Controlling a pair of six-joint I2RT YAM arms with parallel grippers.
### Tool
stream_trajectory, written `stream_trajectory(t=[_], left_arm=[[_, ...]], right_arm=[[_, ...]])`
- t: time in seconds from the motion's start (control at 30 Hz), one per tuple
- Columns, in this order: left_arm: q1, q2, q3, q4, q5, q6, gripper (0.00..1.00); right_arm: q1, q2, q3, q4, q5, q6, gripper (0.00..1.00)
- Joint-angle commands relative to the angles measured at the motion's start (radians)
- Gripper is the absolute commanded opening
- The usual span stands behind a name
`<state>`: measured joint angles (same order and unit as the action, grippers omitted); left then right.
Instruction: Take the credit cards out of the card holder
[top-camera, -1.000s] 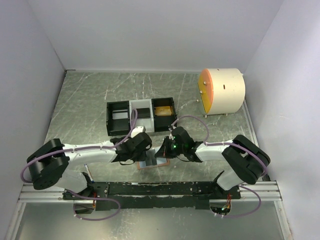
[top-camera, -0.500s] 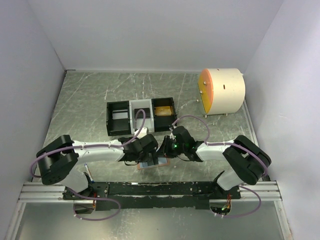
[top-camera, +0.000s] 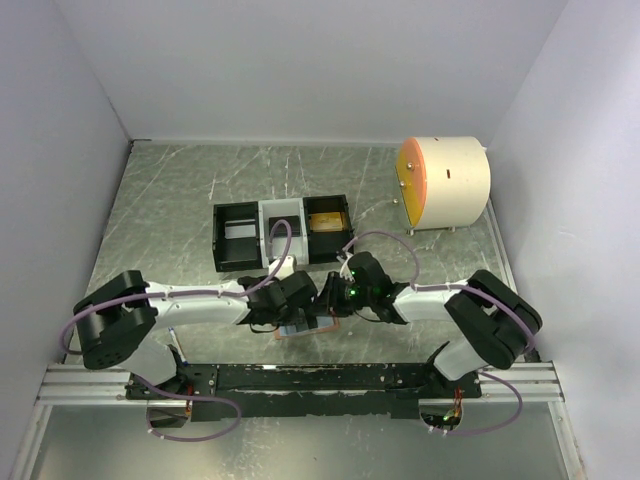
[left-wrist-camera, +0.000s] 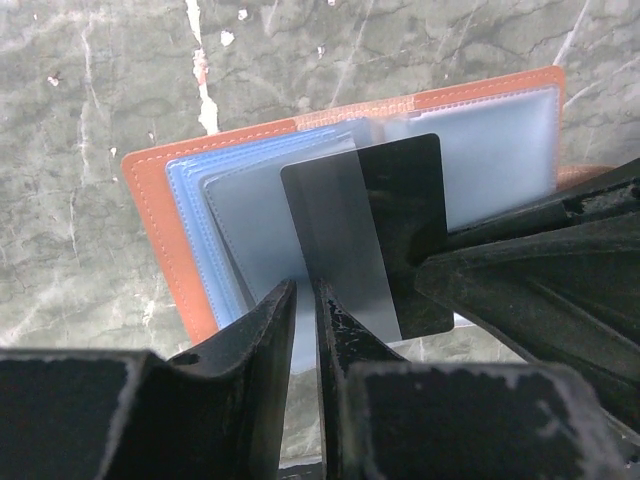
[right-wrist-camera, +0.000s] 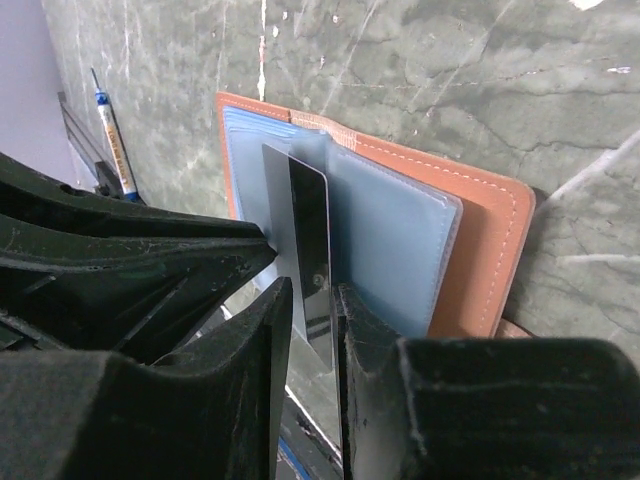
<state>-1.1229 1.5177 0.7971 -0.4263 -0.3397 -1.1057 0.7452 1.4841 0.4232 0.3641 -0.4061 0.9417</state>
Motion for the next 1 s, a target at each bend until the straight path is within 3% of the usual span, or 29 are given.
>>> stream_trajectory(t=[0.0,0.17,0.33,0.53,0.73,0.97], left_arm=[[-0.009,-0.011,-0.050,-0.038,0.006,-0.011,0.27],[-0.009,-0.017,-0.057,-0.044,0.005,-0.014,0.26],[-0.009,-0.025,-0.059,-0.048,-0.002,-0.017,0.26],[-0.009,-0.068,-0.078,0.022,0.009,0.004,0.33],[-0.009,-0.171,-0.119,0.187,0.042,0.030,0.48],[-0.009,-0.131,-0.093,0.258,0.088,0.040,0.47]], right_arm=[[-0.004,0.036,0.008,0.041,-0.047,-0.010,0.24],[-0.005,0.076,0.009,0.080,-0.064,0.013,0.21],[-0.008,0.077,0.012,0.073,-0.060,0.019,0.08],[-0.047,0.007,-0.031,0.020,-0.007,0.014,0.01],[-0.073,-0.014,-0.057,0.025,-0.051,0.000,0.00],[-0.073,-0.001,-0.062,0.056,-0.074,0.012,0.02]])
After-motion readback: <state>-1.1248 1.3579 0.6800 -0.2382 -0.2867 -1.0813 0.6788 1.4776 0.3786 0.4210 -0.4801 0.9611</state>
